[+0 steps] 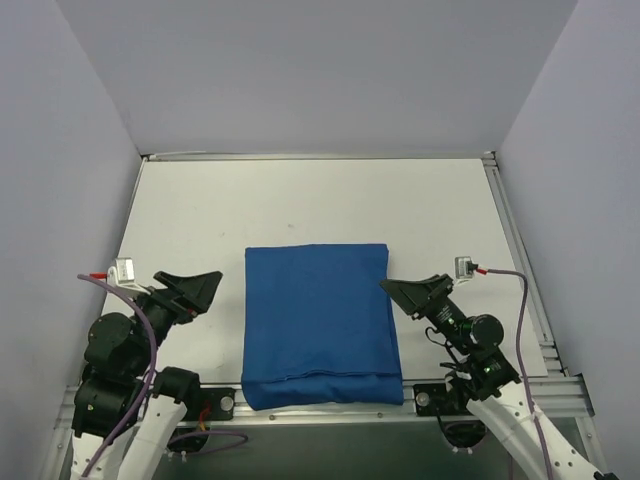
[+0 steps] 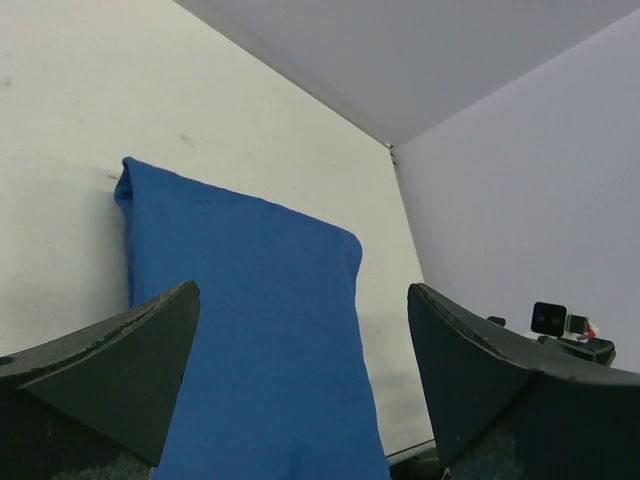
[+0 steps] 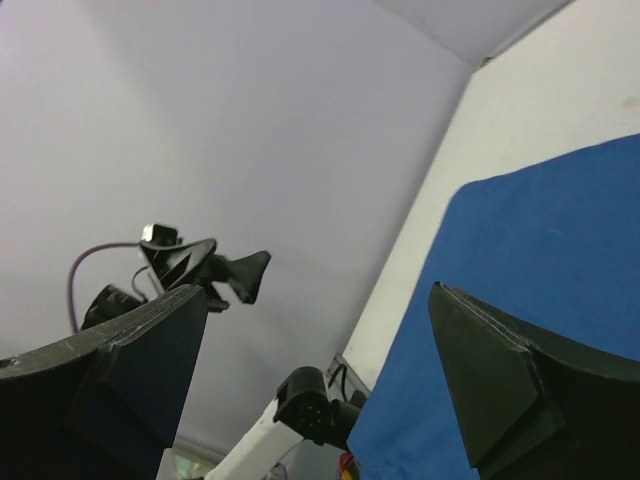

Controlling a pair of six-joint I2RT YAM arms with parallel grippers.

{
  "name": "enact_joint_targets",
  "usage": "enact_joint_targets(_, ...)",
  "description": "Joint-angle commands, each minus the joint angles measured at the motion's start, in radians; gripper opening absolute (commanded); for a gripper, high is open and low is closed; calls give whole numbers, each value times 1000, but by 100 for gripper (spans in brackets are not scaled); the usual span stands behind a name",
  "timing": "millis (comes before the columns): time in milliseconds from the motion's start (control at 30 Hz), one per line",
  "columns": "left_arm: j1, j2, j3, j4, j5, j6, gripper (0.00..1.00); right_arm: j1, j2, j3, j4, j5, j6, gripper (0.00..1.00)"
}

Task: Open and lay out the surgical kit
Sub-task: Adjust the surgical kit at the center of the board.

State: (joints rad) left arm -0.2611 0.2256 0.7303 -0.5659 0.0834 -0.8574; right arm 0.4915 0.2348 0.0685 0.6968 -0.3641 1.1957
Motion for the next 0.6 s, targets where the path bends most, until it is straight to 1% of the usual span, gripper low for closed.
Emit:
enact_joint_targets(0, -3, 18, 64, -135, -101, 8, 94, -4, -46, 163, -364, 157, -71, 100)
enact_joint_targets(33, -3, 74, 95, -164, -96, 35, 94, -4, -57, 200, -557, 251, -90, 100)
enact_joint_targets(67, -3, 110, 110, -179, -91, 47, 94, -4, -78, 236, -665, 308, -88, 100)
enact_joint_targets(100, -3, 144, 127, -195, -86, 60, 94, -4, -90, 308, -785, 367, -70, 100)
enact_joint_targets(133, -3, 211, 158, -216, -85, 75, 94, -2, -103, 329, -894, 463, -74, 98)
enact_joint_targets(167, -3, 251, 172, -224, -83, 108, 94, -2, -114, 342, -893, 465, -188, 97)
enact_joint_targets(200, -3, 288, 185, -233, -54, 121, 94, -1, -92, 396, -933, 467, -249, 100)
enact_joint_targets(233, -1, 370, 202, -255, -48, 135, 94, -2, -47, 434, -969, 482, -277, 100)
enact_joint_targets(267, -1, 414, 231, -264, -25, 158, 94, -1, 98, 467, -999, 494, -321, 100)
enact_joint_targets(333, -1, 518, 251, -275, -13, 179, 94, -2, 277, 535, -1004, 441, -395, 100)
enact_joint_targets(367, 0, 550, 261, -272, -19, 182, 94, -2, 457, 562, -1008, 418, -428, 100)
enact_joint_targets(433, 0, 630, 267, -252, -36, 187, 94, -1, 596, 631, -1025, 424, -464, 100)
enact_joint_targets(467, 3, 661, 280, -249, -40, 192, 94, -2, 677, 636, -1004, 381, -484, 100)
enact_joint_targets(500, 6, 713, 285, -227, -42, 196, 94, -4, 704, 639, -958, 375, -523, 100)
enact_joint_targets(567, 10, 768, 293, -200, -19, 198, 94, -8, 767, 659, -933, 386, -550, 100)
